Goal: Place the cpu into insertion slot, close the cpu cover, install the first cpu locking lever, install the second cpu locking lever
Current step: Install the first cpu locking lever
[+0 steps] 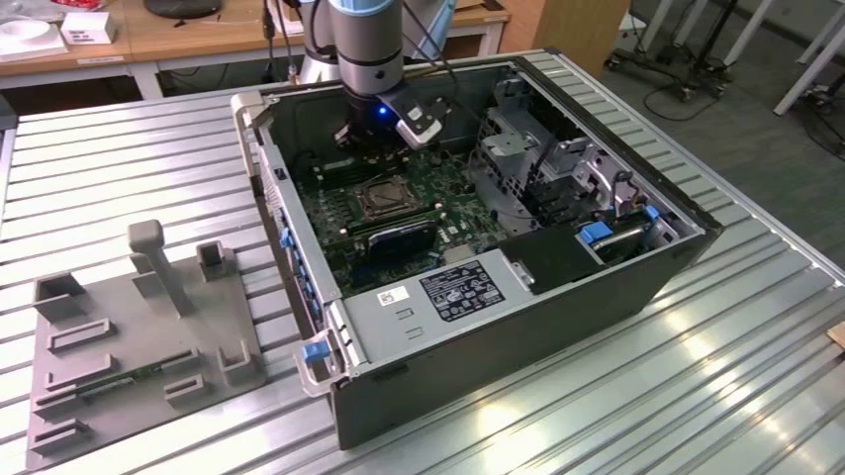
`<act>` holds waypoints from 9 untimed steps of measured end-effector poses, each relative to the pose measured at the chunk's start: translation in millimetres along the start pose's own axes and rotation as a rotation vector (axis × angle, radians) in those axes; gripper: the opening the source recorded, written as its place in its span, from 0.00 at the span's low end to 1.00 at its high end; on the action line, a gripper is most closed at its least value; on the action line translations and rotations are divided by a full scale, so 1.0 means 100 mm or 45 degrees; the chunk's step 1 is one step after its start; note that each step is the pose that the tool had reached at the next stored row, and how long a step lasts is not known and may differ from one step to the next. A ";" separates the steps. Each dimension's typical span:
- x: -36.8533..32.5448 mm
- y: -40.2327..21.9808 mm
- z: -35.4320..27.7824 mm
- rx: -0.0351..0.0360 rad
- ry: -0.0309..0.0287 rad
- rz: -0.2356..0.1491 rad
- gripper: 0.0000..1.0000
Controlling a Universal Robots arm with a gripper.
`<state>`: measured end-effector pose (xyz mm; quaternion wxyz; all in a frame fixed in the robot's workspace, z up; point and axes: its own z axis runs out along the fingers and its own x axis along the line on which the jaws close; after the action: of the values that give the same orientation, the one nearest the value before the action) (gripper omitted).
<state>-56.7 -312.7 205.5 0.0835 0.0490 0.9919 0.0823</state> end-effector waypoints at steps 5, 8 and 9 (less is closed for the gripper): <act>0.021 -0.002 -0.003 -0.0005 -0.0045 0.000 0.11; 0.030 -0.003 -0.005 -0.0004 -0.0054 0.000 0.11; 0.032 -0.003 -0.006 -0.0005 -0.0056 0.000 0.11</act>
<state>-60.0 -312.7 205.5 0.0857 0.0491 0.9917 0.0824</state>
